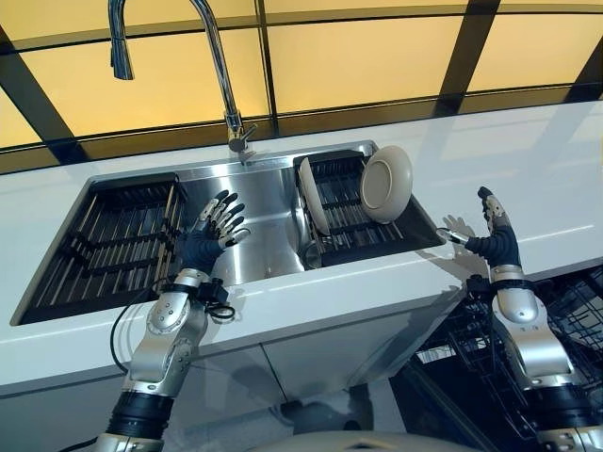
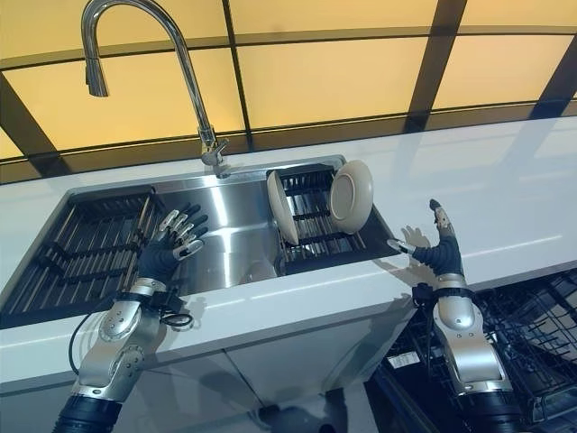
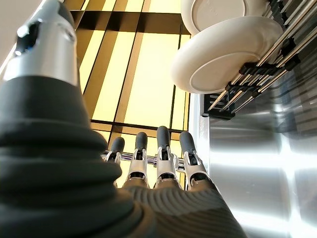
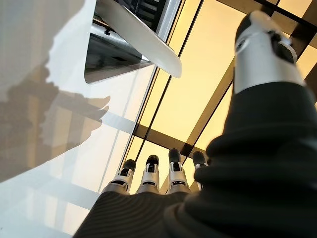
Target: Take plates into dishwasher
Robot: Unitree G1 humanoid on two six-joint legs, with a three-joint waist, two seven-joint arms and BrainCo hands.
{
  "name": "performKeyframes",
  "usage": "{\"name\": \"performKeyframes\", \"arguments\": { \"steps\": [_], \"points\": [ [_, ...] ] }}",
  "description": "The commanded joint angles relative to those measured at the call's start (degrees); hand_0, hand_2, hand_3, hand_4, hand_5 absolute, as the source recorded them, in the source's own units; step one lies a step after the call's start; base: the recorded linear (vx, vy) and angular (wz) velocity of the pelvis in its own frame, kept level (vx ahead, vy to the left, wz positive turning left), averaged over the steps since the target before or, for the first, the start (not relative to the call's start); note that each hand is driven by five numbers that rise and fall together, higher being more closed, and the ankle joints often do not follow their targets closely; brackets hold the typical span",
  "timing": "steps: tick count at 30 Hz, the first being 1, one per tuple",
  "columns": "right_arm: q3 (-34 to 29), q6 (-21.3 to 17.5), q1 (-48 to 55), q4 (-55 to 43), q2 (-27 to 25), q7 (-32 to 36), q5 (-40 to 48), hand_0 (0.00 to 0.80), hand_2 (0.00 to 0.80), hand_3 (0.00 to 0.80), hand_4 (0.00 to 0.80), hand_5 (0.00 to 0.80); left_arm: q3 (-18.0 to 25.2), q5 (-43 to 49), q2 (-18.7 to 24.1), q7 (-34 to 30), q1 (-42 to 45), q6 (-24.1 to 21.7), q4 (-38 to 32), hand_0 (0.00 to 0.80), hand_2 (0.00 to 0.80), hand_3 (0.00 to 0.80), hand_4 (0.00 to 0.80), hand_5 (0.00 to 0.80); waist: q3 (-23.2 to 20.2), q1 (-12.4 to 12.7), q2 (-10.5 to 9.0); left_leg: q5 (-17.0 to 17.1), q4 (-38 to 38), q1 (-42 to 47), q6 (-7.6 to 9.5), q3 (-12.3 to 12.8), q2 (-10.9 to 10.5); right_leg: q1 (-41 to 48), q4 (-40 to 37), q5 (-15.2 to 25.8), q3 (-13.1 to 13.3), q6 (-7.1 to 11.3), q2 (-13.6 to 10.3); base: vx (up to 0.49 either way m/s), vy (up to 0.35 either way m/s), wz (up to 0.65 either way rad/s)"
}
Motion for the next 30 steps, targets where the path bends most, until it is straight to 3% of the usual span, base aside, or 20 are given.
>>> {"name": "performKeyframes", "arguments": {
  "steps": [1,13,25,30],
  "points": [
    [-1.7,-3.9,-3.5,-2.3,-1.3,0.4,0.7,0.0,0.0,0.0,0.0,0.0,2.1,2.7,2.9,0.1,-2.2,-2.7,-0.7,0.0,0.0,0.0,0.0,0.0,-1.5,0.2,-1.07,-3.3,0.4,-1.1,4.01,0.2,-2.7,3.3,0.6,-4.5,-2.4,1.37,0.7,0.0,0.0,0.0],
    [-2.1,-3.4,-6.2,-4.5,-4.3,2.2,2.3,0.0,0.0,0.0,0.0,0.0,2.5,3.0,4.4,1.7,-4.8,-4.9,-2.8,0.0,0.0,0.0,0.0,0.0,-1.4,0.2,-1.36,-3.3,0.4,-0.9,3.76,0.0,-2.6,3.5,0.6,-4.5,-2.4,1.27,0.8,0.0,0.0,0.0],
    [-0.7,1.3,-21.0,-1.9,-12.0,4.3,8.1,0.0,0.0,0.0,0.0,0.0,0.7,2.2,7.5,3.3,-11.4,-3.4,-3.3,0.0,0.0,0.0,0.0,0.0,-2.2,0.9,-2.29,-3.2,0.4,-1.0,3.18,-1.1,-2.7,3.9,0.6,-4.9,-3.0,0.99,0.9,0.009,0.001,0.0],
    [2.8,2.7,-28.0,2.2,-15.4,3.1,0.8,0.0,0.0,0.0,0.0,0.0,-1.1,1.9,7.3,3.1,-12.5,-2.5,-2.1,0.0,0.0,0.0,0.0,0.0,-2.7,1.7,-2.81,-3.2,0.4,-1.0,3.06,-2.0,-2.9,4.1,0.6,-5.2,-3.3,0.74,1.0,0.058,0.0,0.02]
  ]
}}
